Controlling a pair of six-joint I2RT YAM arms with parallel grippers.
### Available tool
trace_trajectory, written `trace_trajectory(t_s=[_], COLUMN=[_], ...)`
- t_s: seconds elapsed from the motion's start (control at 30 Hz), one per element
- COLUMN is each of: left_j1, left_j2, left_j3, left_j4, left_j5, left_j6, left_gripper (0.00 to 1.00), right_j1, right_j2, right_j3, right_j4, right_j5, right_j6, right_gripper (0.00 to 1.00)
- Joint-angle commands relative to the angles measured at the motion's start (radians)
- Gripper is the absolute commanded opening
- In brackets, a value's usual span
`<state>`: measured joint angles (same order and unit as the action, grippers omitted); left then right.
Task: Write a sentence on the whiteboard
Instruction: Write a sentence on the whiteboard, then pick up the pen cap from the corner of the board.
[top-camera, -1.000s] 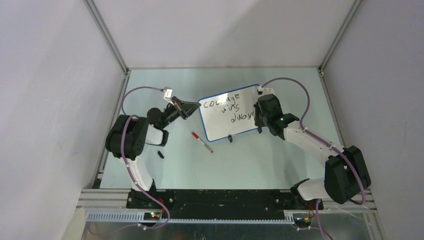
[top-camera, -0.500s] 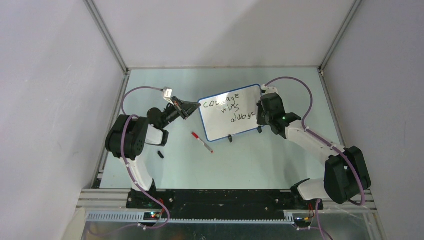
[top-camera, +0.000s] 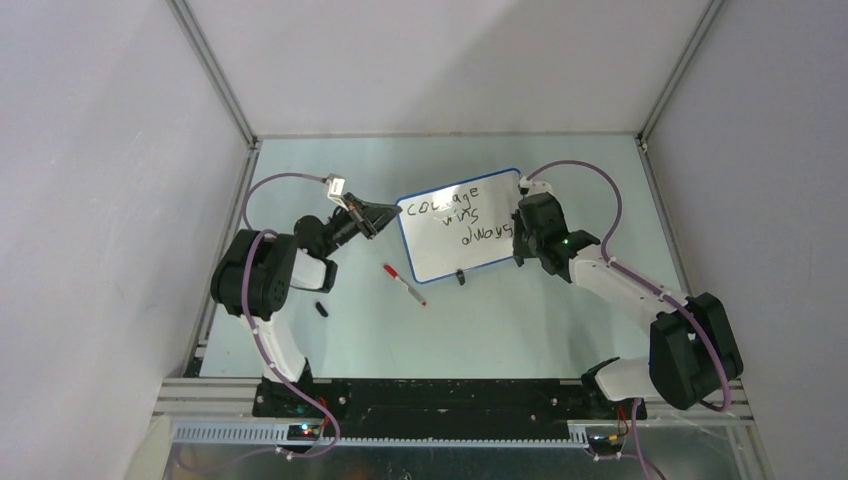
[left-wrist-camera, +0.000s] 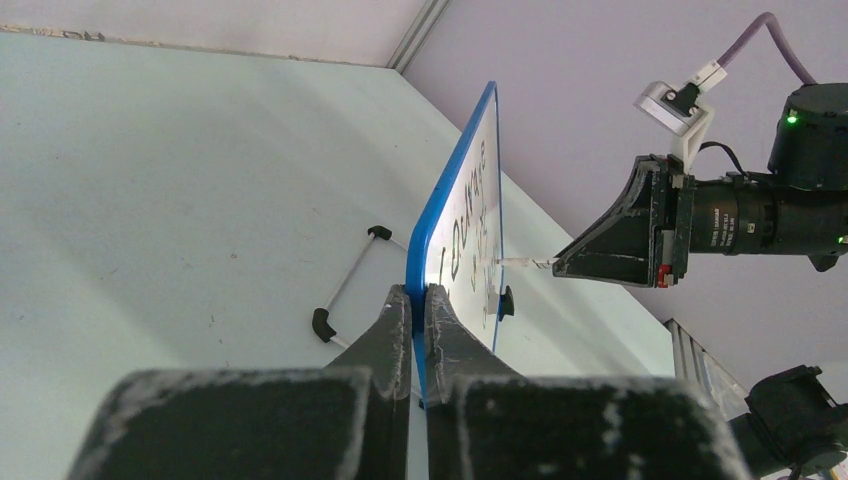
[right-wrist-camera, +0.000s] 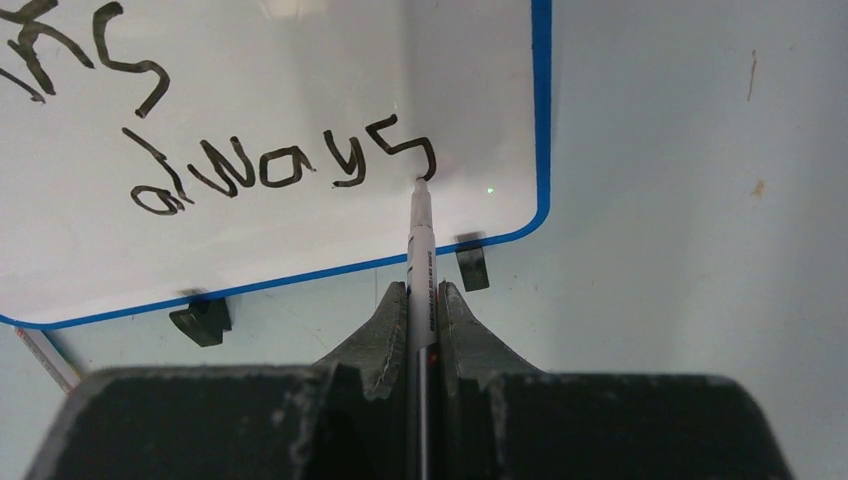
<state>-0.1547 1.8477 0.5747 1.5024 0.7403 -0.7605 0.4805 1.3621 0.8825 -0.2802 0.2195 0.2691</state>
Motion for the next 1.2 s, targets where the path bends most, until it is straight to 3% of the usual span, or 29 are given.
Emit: trace_trajectory(t_s=[0.0,0.47,0.7,0.77,1.0,1.1,1.17], left_j1=[0.006,0.005,0.005,0.006,0.007,0.007,0.006], left_j2=[-0.016,-0.011,-0.013,-0.015,-0.051,-0.135,-0.223], left_j3=[-0.012,-0.007,-0.007,-0.008,-0.053,-0.113,-0.16], left_j4=[0.028,0.029,0.028,0.028,0.028,0.007,-0.095], left_j5=[0.019,0.021,0.019,0.018,-0.012,-0.108,-0.173], left_j6=[0.046,0.044,0.044,0.045,0.066,0.118,0.158], left_gripper=[0.0,0.0,0.01,0.06,0.42,0.46,0.51], right_j1=[0.017,0.025,0.058,0.064,0.105,0.127,0.144], right_j2=[-0.021,-0.024,-0.157,-0.205,-0.368,-0.417,-0.431], right_j3=[-0.001,0.026,0.01,0.002,-0.123,-0.186,-0.201], right_j4=[0.037,0.049,0.01,0.001,0.092,0.158,0.169], right_j5=[-0.019,-0.042,-0.013,-0.014,-0.033,-0.041,-0.046], right_j6=[0.003,0.001,-0.007,-0.011,-0.017,-0.022,-0.024], right_gripper=[0.0,0.0,0.0,0.0,0.0,0.0,0.0])
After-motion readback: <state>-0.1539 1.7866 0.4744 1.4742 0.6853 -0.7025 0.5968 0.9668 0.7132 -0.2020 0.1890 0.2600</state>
